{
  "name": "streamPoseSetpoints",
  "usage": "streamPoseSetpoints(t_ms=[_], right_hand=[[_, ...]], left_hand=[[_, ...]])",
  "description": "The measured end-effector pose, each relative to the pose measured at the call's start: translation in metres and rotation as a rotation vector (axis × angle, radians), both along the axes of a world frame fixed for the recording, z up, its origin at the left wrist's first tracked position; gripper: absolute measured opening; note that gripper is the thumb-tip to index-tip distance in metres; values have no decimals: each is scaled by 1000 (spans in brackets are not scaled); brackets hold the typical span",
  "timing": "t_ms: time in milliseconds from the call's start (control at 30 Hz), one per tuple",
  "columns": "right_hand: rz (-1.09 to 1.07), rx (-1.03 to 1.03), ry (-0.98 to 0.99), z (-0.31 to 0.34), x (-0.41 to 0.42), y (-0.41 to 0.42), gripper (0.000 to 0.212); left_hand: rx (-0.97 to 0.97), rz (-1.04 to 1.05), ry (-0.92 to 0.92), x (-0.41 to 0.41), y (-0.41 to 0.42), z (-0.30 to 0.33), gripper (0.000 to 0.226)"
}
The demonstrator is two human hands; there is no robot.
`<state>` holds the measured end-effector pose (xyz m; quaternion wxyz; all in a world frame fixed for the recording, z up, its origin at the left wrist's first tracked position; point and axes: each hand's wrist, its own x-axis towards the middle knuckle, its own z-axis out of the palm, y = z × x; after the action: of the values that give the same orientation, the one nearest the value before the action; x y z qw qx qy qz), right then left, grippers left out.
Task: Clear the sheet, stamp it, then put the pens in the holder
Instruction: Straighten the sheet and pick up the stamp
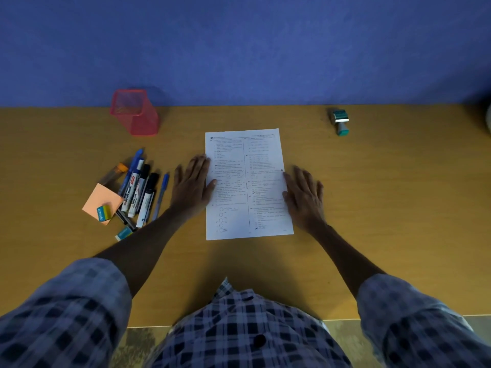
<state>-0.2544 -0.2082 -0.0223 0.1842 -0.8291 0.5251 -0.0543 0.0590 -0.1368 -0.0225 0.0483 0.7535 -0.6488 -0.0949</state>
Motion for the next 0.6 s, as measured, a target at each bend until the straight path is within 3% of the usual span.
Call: streamPoseSetpoints(t_ms=[233,400,600], right_hand=[[-121,-63,-97,15,-12,-28,57],[-353,-89,-217,30,-24,-80,52],[-536,-67,-207,33,-31,-133,66]], left_hand=[[-23,-8,11,0,1,-2,65],[-35,-14,-9,0,1,-2,64],[-56,-8,-6,-1,1,-2,64]])
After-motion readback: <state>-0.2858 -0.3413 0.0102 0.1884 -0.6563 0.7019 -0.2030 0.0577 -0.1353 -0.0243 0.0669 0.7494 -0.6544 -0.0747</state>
